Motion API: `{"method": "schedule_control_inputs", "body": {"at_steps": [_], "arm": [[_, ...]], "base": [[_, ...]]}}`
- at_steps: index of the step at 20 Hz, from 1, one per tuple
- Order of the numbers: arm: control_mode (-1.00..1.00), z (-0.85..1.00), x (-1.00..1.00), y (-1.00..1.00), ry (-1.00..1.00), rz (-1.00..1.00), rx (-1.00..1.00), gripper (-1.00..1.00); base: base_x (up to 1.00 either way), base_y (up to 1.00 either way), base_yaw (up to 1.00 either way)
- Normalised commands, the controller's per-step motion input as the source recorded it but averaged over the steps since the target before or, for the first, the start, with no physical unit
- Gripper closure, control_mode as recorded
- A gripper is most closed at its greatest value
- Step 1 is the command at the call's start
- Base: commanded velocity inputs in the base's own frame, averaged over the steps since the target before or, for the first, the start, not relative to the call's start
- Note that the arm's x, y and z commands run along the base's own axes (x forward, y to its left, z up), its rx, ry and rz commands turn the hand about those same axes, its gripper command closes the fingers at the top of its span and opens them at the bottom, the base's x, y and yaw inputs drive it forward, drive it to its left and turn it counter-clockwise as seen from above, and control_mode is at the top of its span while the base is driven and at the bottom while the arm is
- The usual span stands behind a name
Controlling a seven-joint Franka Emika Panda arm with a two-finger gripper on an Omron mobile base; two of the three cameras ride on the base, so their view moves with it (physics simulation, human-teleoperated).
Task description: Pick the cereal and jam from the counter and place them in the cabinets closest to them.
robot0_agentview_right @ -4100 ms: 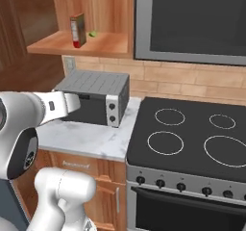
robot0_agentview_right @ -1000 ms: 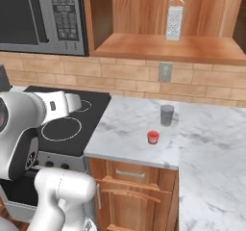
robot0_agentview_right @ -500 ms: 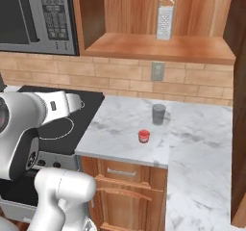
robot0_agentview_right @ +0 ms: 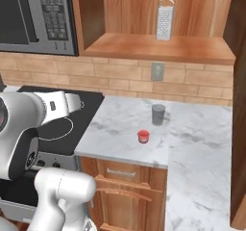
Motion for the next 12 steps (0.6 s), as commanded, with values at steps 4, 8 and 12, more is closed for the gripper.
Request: {"method": "schedule_control_inputs", "body": {"at_steps": [4,8,12], "arm": [[1.00,0.00,0.00,0.00,0.00,0.00,0.00,-1.00],[1.00,0.00,0.00,0.00,0.00,0.00,0.00,-1.00],[1.00,0.00,0.00,0.00,0.00,0.00,0.00,-1.00]], "base": [[0.33,-0.23,0.01],[0.39,-0.24,0.01],[0.40,-0.24,0.01]]}}
